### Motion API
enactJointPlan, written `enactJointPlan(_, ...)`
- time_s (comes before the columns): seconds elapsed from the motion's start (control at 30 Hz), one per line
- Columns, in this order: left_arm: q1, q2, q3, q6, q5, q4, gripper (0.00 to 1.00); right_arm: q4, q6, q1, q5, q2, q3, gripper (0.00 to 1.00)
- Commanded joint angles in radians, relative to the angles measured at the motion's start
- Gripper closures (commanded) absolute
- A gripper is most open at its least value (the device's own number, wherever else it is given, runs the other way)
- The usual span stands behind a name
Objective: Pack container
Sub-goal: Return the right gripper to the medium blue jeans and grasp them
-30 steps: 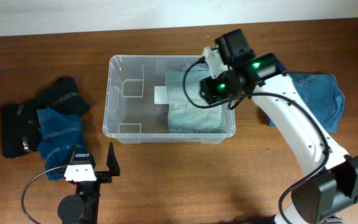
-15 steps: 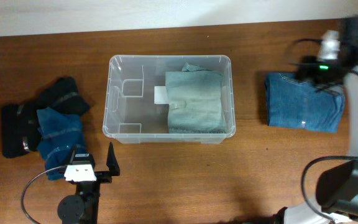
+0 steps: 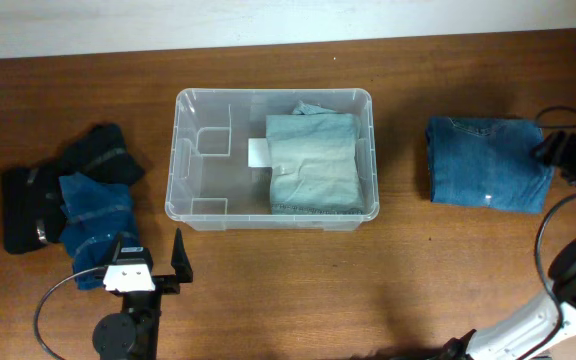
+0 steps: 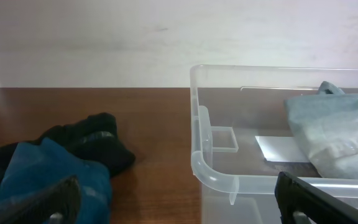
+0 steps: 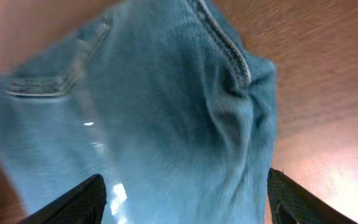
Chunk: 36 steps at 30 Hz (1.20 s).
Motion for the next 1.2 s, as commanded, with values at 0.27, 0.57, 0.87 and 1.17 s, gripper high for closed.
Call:
enactJointPlan(0.27, -0.004, -0.01, -0.005, 0.019, 0.0, -0.004, 0.01, 0.091, -0.135, -0.026, -0.024, 0.178, -0.013, 0.25)
enactJointPlan(0.57, -0.004, -0.01, -0.005, 0.019, 0.0, -0.004, 0.0, 0.109, -0.131, -0.023, -0.025, 0.227, -0.013, 0.37)
enactJointPlan(0.87, -0.004, -0.01, -0.005, 0.019, 0.0, -0.004, 0.01, 0.097, -0.124, -0.014, -0.067, 0.229, -0.048, 0.73)
enactJointPlan(1.17, -0.004, -0.01, -0.005, 0.019, 0.0, -0.004, 0.01, 0.024, -0.103, 0.037, -0.155, 0.226, 0.009, 0.96)
